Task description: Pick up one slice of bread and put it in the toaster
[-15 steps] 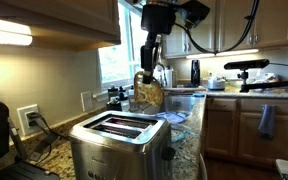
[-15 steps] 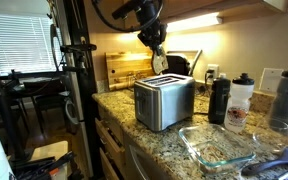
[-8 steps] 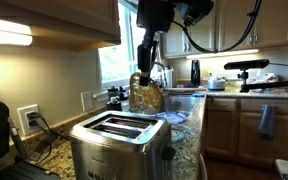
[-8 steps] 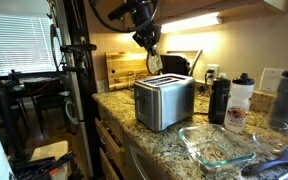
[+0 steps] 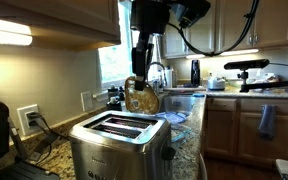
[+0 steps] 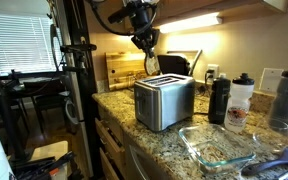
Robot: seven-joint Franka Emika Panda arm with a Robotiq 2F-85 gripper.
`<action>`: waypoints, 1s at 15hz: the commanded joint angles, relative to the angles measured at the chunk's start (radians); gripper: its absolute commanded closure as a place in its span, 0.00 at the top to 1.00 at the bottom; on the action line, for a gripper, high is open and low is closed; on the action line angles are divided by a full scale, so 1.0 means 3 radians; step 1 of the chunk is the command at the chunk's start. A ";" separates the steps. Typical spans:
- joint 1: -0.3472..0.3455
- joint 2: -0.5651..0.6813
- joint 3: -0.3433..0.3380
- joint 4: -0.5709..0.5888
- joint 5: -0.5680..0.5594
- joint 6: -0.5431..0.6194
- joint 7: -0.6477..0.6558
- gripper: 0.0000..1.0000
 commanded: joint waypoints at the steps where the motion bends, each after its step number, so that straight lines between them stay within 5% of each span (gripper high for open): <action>1: 0.0027 0.0137 0.0006 0.0157 0.0024 -0.0125 0.0029 0.08; 15: 0.0019 0.0536 -0.0002 0.0511 0.0060 -0.0173 0.0000 0.08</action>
